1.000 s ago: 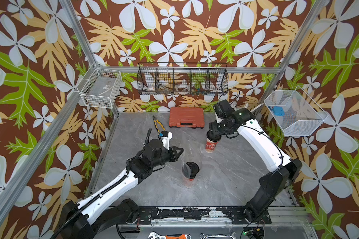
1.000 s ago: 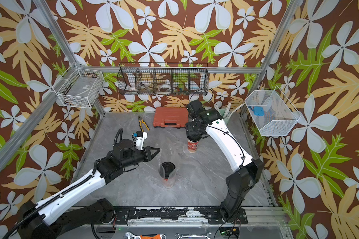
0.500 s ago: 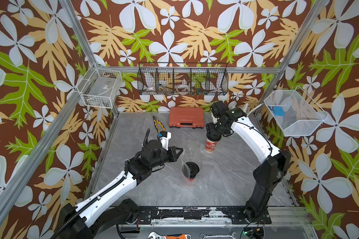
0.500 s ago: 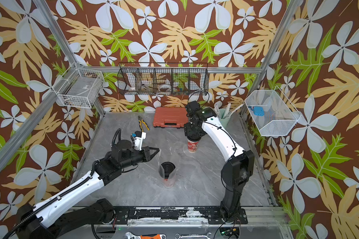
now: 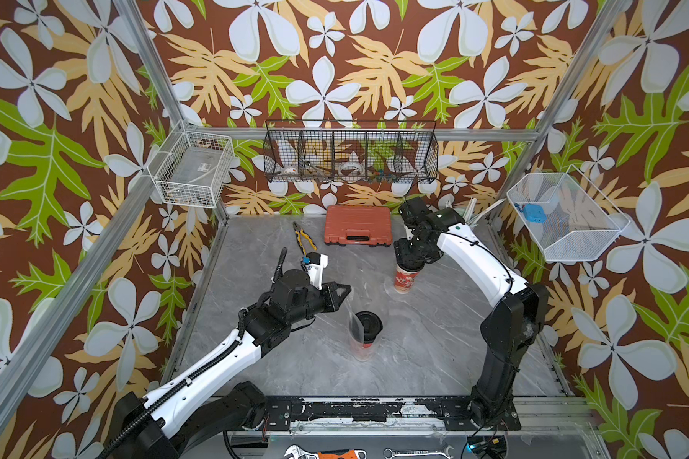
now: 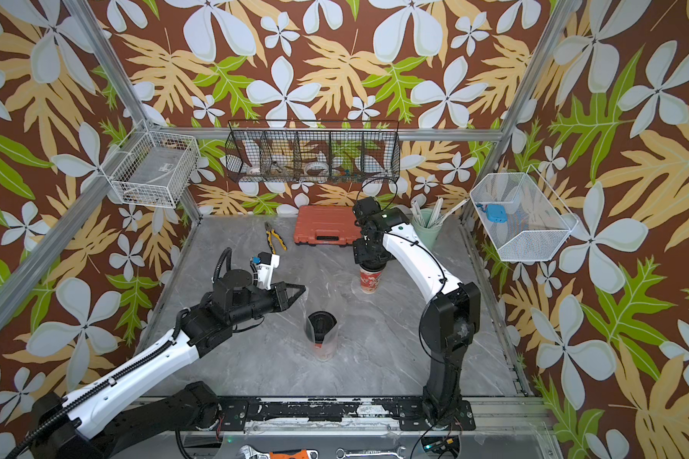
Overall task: Pack milk tea into plastic carrier bags
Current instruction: Pick up the milk tea cup at the center of the board.
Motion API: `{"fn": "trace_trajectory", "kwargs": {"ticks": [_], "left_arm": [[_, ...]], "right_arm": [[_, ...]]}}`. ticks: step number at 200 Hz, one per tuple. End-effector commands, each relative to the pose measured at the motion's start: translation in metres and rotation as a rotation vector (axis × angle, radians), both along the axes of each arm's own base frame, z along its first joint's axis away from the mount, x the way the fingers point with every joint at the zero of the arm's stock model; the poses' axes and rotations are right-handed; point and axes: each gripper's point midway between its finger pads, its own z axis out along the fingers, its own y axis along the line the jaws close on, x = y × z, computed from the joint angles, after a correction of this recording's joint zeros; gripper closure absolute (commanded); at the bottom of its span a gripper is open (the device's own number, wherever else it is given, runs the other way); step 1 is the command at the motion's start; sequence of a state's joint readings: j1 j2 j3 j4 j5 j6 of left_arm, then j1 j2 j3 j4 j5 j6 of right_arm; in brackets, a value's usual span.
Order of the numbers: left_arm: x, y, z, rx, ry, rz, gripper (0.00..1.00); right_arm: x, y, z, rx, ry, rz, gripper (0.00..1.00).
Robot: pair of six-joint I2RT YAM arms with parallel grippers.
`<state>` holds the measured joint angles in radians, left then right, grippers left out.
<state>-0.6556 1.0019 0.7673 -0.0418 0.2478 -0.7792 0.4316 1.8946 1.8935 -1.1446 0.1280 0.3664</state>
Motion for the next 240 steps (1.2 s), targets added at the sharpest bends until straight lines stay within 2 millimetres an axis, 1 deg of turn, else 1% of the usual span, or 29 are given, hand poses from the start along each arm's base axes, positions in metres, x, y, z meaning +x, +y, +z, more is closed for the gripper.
{"fn": "trace_trajectory", "kwargs": {"ticks": [1,60,125,160,178,195,219,240], "left_arm": [[0.001,0.001,0.002,-0.004,-0.011,0.005,1.0],[0.001,0.002,0.001,0.003,-0.011,0.006,1.0],[0.001,0.0,0.001,-0.004,-0.012,0.001,1.0],[0.0,0.0,0.001,-0.005,-0.011,-0.001,1.0],[0.001,0.0,0.002,-0.005,-0.012,0.0,1.0],[0.001,0.0,0.002,-0.005,-0.013,0.001,1.0],[0.001,0.0,0.003,-0.008,-0.013,0.002,1.0],[0.001,0.0,0.002,-0.01,-0.01,0.001,1.0]], "right_arm": [[-0.001,0.001,-0.004,0.007,0.016,-0.004,0.22],[-0.005,0.0,-0.014,0.005,0.038,-0.004,0.27],[-0.011,-0.006,-0.026,-0.009,0.064,-0.011,0.26],[-0.012,-0.006,-0.028,-0.011,0.069,-0.014,0.28],[-0.011,-0.007,-0.023,-0.01,0.056,-0.02,0.31],[-0.008,-0.007,-0.014,-0.005,0.035,-0.023,0.33],[-0.006,-0.008,0.005,0.0,0.001,-0.028,0.34],[-0.004,-0.009,0.026,0.011,-0.04,-0.032,0.35]]}}
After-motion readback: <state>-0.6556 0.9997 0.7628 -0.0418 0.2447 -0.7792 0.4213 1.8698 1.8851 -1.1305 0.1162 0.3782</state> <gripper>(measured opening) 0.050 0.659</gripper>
